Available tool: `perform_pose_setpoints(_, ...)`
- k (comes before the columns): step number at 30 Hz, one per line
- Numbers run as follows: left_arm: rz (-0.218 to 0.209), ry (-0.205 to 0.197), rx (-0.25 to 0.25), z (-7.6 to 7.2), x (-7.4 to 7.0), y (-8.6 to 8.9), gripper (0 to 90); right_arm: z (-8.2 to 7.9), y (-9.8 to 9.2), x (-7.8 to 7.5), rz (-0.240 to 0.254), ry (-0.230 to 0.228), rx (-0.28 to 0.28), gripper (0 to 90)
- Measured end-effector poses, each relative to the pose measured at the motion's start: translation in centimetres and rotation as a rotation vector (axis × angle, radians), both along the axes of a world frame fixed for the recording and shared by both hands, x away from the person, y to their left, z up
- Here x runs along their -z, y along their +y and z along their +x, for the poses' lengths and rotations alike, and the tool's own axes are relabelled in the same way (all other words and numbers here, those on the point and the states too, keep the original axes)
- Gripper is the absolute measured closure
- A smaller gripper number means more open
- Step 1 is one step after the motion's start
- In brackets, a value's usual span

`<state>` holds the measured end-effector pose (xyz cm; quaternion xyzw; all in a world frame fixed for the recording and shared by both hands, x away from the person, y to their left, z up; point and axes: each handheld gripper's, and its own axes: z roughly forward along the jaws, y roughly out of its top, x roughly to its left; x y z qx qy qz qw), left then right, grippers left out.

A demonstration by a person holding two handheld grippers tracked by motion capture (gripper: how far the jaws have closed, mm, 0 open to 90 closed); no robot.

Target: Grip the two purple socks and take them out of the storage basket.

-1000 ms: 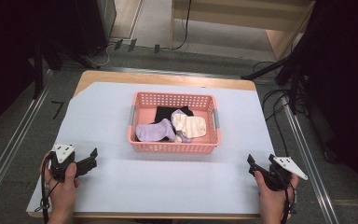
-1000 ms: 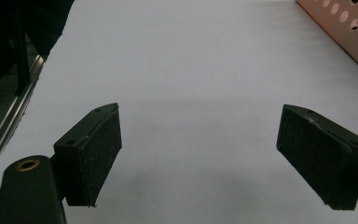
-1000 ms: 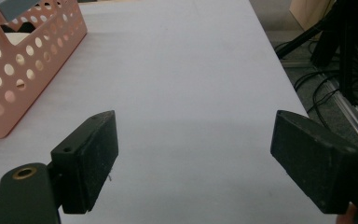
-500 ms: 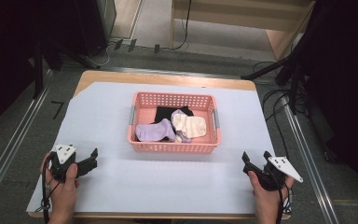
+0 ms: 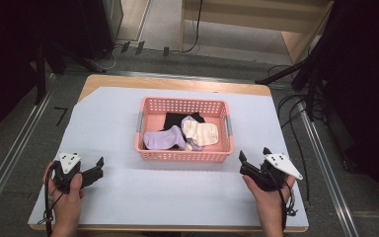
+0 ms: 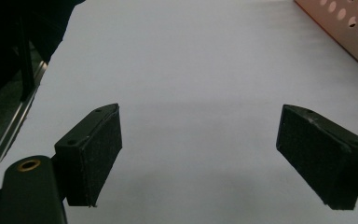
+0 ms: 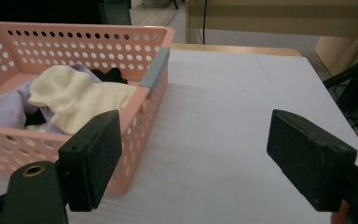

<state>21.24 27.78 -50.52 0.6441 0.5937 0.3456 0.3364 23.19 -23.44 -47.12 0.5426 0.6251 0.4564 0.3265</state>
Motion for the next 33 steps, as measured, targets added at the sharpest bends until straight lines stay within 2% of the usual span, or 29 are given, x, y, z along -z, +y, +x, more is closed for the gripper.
perform_pose_setpoints(1,-0.001,-0.001,0.000,0.0,0.0,0.0,15.1,0.0,0.0,0.0,0.000,0.000,0.000,19.0)
perform_pose_setpoints(2,-0.002,-0.002,0.000,0.0,0.0,0.0,15.0,0.1,0.2,-0.1,-0.001,0.001,-0.004,22.8)
perform_pose_setpoints(4,-0.001,-0.001,0.000,0.0,0.0,0.0,15.0,0.5,0.9,-0.5,0.038,-0.007,-0.011,35.7)
perform_pose_setpoints(6,-0.001,-0.001,0.000,0.0,0.0,0.0,15.0,0.8,1.4,-0.6,0.058,-0.021,-0.004,37.9)
perform_pose_setpoints(9,0.003,-0.002,0.001,0.0,0.0,0.0,15.1,1.2,1.9,-0.8,0.054,-0.029,-0.010,38.8)
perform_pose_setpoints(10,0.003,-0.002,0.001,0.0,0.0,0.0,15.0,1.5,2.5,-1.0,0.082,-0.046,-0.040,42.2)
perform_pose_setpoints(12,0.003,-0.001,0.001,0.0,0.0,0.0,15.1,1.8,3.0,-1.1,0.097,-0.040,-0.050,42.7)
perform_pose_setpoints(17,0.004,0.000,0.003,0.0,0.0,0.0,15.2,2.4,4.5,-1.4,0.071,-0.010,-0.089,41.6)
perform_pose_setpoints(23,0.002,-0.001,0.004,0.0,0.0,0.0,15.2,3.1,6.3,-1.9,0.042,-0.002,-0.126,44.7)
perform_pose_setpoints(33,0.002,-0.002,0.005,0.0,0.0,0.0,15.3,4.2,9.6,-2.3,0.024,0.030,-0.189,46.7)
